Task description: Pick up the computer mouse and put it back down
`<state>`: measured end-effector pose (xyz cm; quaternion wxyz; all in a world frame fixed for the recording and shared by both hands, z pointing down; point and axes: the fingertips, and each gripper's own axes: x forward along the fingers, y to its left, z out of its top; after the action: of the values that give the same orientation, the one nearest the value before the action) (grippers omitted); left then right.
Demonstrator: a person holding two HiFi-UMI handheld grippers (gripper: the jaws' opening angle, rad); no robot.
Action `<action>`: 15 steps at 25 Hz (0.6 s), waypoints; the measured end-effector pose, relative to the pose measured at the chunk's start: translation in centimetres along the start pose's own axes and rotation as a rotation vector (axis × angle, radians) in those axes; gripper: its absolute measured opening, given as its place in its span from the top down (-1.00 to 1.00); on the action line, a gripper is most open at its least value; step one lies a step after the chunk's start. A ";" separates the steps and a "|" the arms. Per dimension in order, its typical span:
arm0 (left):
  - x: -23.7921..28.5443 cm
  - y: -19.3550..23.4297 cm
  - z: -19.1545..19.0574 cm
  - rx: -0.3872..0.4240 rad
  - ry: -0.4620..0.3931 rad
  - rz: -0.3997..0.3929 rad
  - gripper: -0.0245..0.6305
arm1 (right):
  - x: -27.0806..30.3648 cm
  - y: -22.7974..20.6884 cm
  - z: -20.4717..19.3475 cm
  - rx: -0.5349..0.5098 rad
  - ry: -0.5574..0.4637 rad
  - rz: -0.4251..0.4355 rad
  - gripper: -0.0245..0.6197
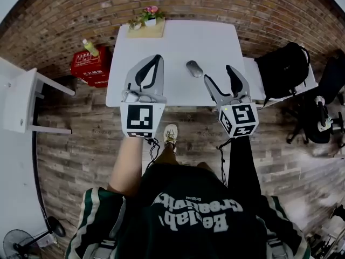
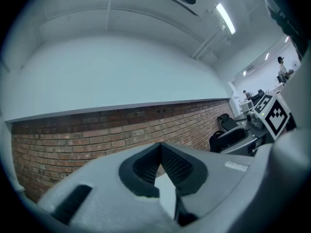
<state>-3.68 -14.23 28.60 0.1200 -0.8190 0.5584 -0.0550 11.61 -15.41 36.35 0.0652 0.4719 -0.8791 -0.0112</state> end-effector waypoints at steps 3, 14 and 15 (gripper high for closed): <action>3.2 2.1 -0.6 0.013 -0.002 -0.014 0.91 | 3.6 -0.6 0.1 -0.005 0.022 0.003 -0.09; 13.3 7.2 -2.8 -0.016 -0.020 -0.109 0.91 | 12.6 -3.6 0.9 0.009 0.053 -0.058 -0.10; 13.9 7.4 -3.0 -0.016 -0.021 -0.117 0.91 | 13.1 -3.8 0.7 0.017 0.055 -0.060 -0.10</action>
<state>-5.86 -30.10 29.02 0.1158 -0.8518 0.5085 -0.0485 7.48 -28.42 36.67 0.0847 0.4987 -0.8626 0.0073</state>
